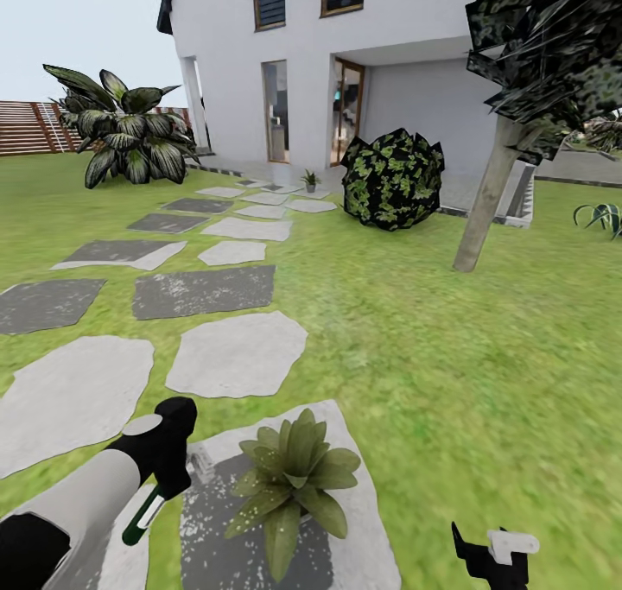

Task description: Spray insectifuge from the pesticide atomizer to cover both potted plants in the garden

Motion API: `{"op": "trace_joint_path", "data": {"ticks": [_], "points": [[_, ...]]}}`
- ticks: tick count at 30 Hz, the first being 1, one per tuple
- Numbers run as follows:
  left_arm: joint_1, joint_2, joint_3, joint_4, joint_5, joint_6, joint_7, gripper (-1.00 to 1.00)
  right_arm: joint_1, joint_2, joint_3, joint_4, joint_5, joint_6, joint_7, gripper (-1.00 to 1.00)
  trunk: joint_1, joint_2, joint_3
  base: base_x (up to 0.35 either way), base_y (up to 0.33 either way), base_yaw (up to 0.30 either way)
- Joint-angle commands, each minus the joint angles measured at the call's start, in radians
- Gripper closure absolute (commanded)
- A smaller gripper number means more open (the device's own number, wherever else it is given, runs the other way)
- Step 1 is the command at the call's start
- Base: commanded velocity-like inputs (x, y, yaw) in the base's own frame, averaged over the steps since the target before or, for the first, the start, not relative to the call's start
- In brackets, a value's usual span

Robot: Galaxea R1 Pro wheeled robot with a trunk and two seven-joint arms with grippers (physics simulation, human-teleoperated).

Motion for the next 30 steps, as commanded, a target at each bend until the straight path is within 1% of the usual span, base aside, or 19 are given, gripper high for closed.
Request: {"op": "trace_joint_path", "data": {"ticks": [1,4,7,10,12,13,17,20,23,24,27,30], "points": [[0.0,-0.002,-0.004,-0.004,-0.006,0.006,-0.01,1.0,-0.001,0.0,-0.009,0.001,0.0,-0.003,0.01,-1.0,0.0,0.0,-0.001,0.0,0.015,0.0],[0.0,-0.012,-0.003,-0.009,-0.006,0.006,-0.01,1.0,-0.001,0.0,-0.009,0.001,0.0,-0.003,0.01,-1.0,0.0,0.0,-0.001,0.0,0.006,0.0],[0.0,-0.029,-0.004,-0.011,-0.005,0.005,-0.012,1.0,-0.001,0.0,-0.009,0.001,0.0,-0.003,0.01,-1.0,0.0,0.0,-0.001,0.0,0.0,0.0],[0.003,-0.039,-0.005,0.0,-0.004,0.005,-0.013,1.0,-0.001,0.0,-0.009,0.001,0.0,-0.003,0.01,-1.0,0.0,0.0,-0.001,0.0,0.0,0.0],[0.006,-0.038,-0.005,0.003,0.0,0.005,-0.013,1.0,-0.001,0.0,-0.009,0.001,0.0,-0.003,0.01,-1.0,0.0,0.0,-0.001,0.0,0.0,0.0],[0.011,-0.033,-0.005,0.005,0.001,0.005,-0.012,1.0,-0.001,0.0,-0.009,0.001,0.0,-0.003,0.01,-1.0,0.0,0.0,-0.001,0.0,0.0,0.0],[0.043,-0.026,-0.005,0.005,0.001,0.005,-0.006,1.0,-0.001,0.0,-0.009,0.001,0.0,-0.003,0.01,-1.0,0.0,0.0,-0.001,0.0,0.0,0.0],[0.05,-0.021,-0.001,0.004,0.005,0.004,0.031,1.0,-0.001,0.0,-0.009,0.001,0.0,-0.003,0.01,-1.0,0.0,0.0,-0.001,0.0,0.0,0.0],[0.052,-0.023,0.004,-0.006,0.006,0.004,0.044,1.0,-0.001,0.0,-0.009,0.001,0.0,-0.003,0.01,-1.0,0.0,0.0,-0.001,0.0,0.0,0.0],[0.052,-0.026,0.013,-0.009,0.006,0.005,0.046,1.0,-0.001,0.0,-0.009,0.001,0.0,-0.003,0.01,-1.0,0.0,0.0,-0.001,0.0,0.0,0.0],[0.042,-0.032,0.068,-0.019,0.004,0.005,0.051,1.0,-0.001,0.0,-0.009,0.001,0.0,-0.003,0.01,-1.0,0.0,0.0,-0.001,0.0,0.0,0.0],[0.033,-0.035,0.089,-0.05,0.003,0.005,0.057,1.0,-0.001,0.0,-0.009,0.001,0.0,-0.003,0.01,-1.0,0.0,0.0,-0.001,0.0,0.0,0.0]]}}
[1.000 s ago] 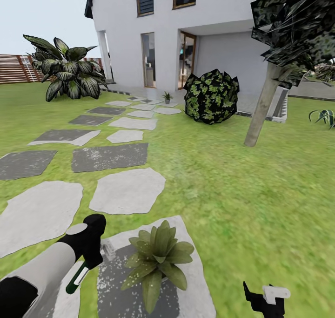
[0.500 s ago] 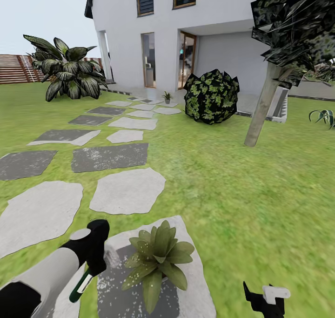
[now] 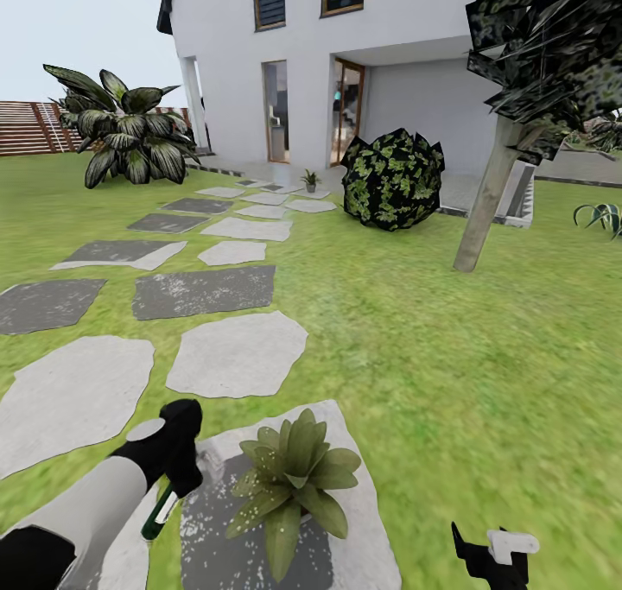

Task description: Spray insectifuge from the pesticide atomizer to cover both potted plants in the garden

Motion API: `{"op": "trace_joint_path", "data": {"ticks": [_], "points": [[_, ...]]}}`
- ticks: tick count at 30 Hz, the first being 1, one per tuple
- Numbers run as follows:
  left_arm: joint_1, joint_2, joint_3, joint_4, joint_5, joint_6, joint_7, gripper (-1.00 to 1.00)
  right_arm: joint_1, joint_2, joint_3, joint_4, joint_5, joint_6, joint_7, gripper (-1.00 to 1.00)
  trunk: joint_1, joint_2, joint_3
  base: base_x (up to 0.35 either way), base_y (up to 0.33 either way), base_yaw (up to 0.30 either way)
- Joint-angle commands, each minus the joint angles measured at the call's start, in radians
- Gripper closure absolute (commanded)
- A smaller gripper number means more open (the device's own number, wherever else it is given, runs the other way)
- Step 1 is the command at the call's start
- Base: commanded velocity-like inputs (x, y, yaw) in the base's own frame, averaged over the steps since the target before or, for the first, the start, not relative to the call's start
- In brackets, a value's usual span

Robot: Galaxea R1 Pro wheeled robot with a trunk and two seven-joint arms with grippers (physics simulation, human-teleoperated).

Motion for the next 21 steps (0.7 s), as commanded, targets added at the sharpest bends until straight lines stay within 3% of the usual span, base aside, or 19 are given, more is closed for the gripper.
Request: {"op": "trace_joint_path", "data": {"ticks": [1,13,18,21], "points": [[-0.001,0.0,-0.003,-0.011,-0.007,0.006,-0.009,1.0,-0.001,0.0,-0.009,0.0,0.0,-0.003,0.01,-1.0,0.0,0.0,-0.001,0.0,0.0,0.0],[0.013,0.001,0.004,-0.04,-0.014,0.006,0.017,1.0,-0.001,0.0,-0.009,0.0,0.0,-0.003,0.01,-1.0,0.0,0.0,-0.001,0.0,0.0,0.0],[0.016,0.018,0.003,-0.034,-0.015,0.005,0.024,1.0,-0.001,0.0,-0.009,0.0,0.0,-0.003,0.01,-1.0,0.0,0.0,-0.001,0.0,0.0,0.0],[0.018,0.041,0.004,-0.031,-0.009,0.004,0.025,1.0,-0.001,0.0,-0.009,0.0,0.0,-0.003,0.01,-1.0,0.0,0.0,-0.001,0.0,0.0,0.0]]}}
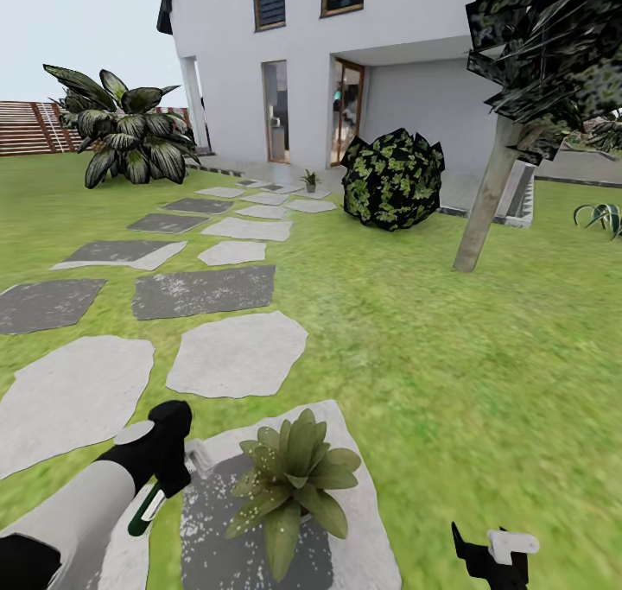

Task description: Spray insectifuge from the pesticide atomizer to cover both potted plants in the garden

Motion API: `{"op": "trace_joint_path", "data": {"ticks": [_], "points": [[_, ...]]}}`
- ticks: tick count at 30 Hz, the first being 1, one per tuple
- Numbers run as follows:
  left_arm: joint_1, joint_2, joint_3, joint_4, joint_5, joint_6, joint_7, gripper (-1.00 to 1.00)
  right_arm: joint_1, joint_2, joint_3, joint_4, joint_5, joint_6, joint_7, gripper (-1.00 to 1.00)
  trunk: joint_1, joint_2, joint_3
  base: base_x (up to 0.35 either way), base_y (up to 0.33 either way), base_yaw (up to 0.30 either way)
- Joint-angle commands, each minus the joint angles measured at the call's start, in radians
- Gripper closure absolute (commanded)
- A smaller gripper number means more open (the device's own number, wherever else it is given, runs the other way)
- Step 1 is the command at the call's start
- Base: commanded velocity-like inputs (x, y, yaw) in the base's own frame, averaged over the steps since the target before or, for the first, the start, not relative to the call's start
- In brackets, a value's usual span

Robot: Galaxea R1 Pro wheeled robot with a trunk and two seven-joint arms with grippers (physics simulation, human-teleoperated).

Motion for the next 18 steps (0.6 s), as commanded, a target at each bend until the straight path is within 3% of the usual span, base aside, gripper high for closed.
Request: {"op": "trace_joint_path", "data": {"ticks": [1,18], "points": [[0.0,0.004,-0.005,0.0,-0.004,0.006,-0.01,1.0,-0.001,0.0,-0.009,0.0,0.0,-0.003,0.01,-1.0,0.0,0.0,-0.001,0.0,0.0,0.0],[0.002,-0.009,-0.007,0.095,0.001,-0.001,-0.01,1.0,-0.001,0.0,-0.009,0.0,-0.002,-0.003,0.01,-1.0,0.0,0.0,-0.001,0.0,0.0,0.014]]}}
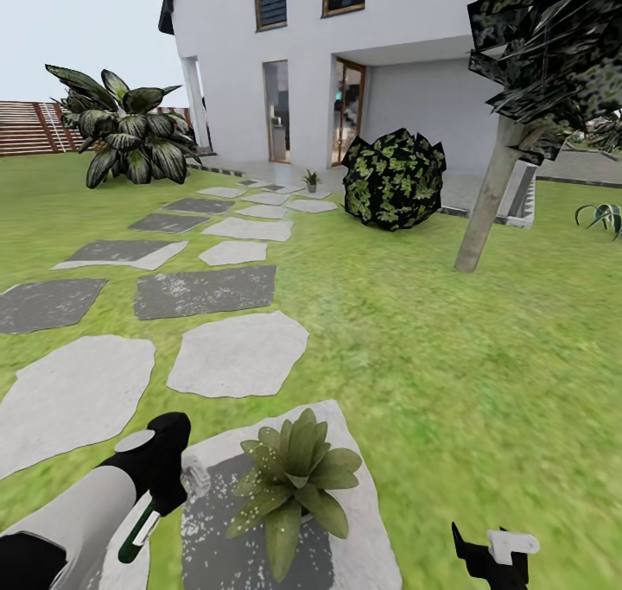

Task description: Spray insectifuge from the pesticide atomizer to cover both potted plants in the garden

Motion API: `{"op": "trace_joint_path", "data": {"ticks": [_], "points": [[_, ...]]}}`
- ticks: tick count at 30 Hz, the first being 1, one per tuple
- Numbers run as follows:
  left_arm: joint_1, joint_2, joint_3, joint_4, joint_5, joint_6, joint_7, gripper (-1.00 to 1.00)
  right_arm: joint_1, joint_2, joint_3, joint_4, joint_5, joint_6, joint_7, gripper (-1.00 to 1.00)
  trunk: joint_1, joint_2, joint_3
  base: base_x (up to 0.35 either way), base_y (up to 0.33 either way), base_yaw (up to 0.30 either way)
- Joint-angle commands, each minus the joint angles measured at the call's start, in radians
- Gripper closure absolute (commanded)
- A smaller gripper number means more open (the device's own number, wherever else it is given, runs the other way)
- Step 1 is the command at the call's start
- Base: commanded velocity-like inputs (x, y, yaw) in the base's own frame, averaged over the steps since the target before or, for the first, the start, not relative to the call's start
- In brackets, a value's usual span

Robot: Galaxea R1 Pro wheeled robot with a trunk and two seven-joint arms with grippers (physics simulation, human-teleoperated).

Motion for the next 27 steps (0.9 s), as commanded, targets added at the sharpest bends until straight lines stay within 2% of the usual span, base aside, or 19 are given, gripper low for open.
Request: {"op": "trace_joint_path", "data": {"ticks": [1,3,8,14,22,27], "points": [[0.004,0.002,-0.004,-0.001,-0.008,0.005,-0.01,1.0,-0.001,0.0,-0.009,0.001,0.0,-0.003,0.01,-1.0,0.0,0.0,-0.001,0.0,0.0,0.007],[0.013,0.007,-0.004,-0.001,-0.009,0.005,-0.007,1.0,-0.001,0.0,-0.009,0.001,0.0,-0.003,0.01,-1.0,0.0,0.0,-0.001,0.0,0.0,0.004],[0.021,0.015,-0.003,0.0,-0.007,0.004,0.047,1.0,-0.001,0.0,-0.009,0.001,0.0,-0.003,0.01,-1.0,0.0,0.0,-0.001,0.0,0.0,0.0],[0.024,0.004,-0.003,-0.001,0.008,0.003,0.053,1.0,-0.001,0.0,-0.009,0.001,0.0,-0.003,0.01,-1.0,0.0,0.0,-0.001,0.0,0.0,0.0],[0.025,0.002,-0.004,0.002,0.023,0.003,0.053,1.0,-0.001,0.0,-0.009,0.001,0.0,-0.003,0.01,-1.0,0.0,0.0,-0.001,0.125,0.0,0.0],[0.027,0.0,-0.005,0.052,0.024,0.002,0.053,1.0,-0.001,0.0,-0.009,0.001,0.0,-0.003,0.01,-1.0,0.0,0.0,-0.001,0.004,0.0,0.0]]}}
